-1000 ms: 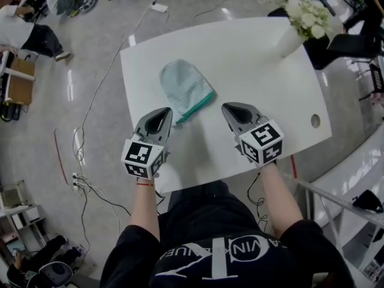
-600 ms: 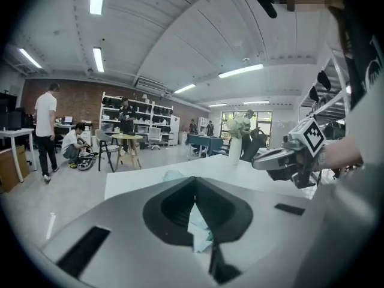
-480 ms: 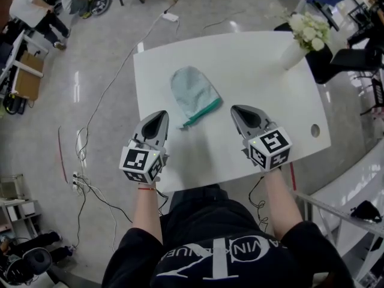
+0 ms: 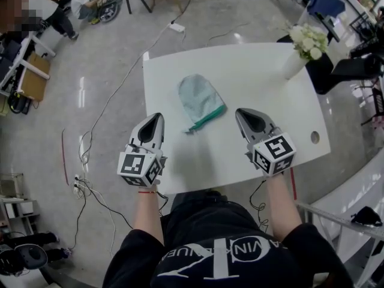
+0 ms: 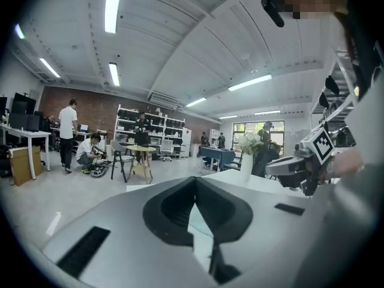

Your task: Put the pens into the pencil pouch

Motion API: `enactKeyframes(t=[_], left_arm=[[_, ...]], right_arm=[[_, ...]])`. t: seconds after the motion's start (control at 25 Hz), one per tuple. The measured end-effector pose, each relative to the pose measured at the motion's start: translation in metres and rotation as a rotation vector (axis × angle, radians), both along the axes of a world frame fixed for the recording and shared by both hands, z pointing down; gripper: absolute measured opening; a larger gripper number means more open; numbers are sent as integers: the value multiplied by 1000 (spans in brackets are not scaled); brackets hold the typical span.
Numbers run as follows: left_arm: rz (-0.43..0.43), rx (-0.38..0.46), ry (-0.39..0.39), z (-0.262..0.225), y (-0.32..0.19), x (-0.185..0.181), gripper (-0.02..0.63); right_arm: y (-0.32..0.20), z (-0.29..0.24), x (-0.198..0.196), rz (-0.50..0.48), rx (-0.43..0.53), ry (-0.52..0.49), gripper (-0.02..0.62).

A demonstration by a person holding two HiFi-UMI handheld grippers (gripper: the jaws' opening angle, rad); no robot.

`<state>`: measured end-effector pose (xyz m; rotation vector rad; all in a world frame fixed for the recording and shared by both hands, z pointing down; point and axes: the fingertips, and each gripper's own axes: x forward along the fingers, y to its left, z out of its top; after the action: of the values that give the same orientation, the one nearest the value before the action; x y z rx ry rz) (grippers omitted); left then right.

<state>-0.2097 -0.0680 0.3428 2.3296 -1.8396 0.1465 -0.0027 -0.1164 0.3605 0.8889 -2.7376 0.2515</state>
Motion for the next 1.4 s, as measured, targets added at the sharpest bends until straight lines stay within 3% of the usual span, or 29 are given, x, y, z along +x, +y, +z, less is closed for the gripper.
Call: enactKeyframes(t=[0.92, 1.4], left_arm=[[-99, 191, 19, -76, 16, -30, 3], [-112, 222, 4, -90, 19, -35, 3]], right_arm=[[-3, -67, 0, 20, 139, -128, 9], [-3, -82, -4, 20, 168, -150, 9]])
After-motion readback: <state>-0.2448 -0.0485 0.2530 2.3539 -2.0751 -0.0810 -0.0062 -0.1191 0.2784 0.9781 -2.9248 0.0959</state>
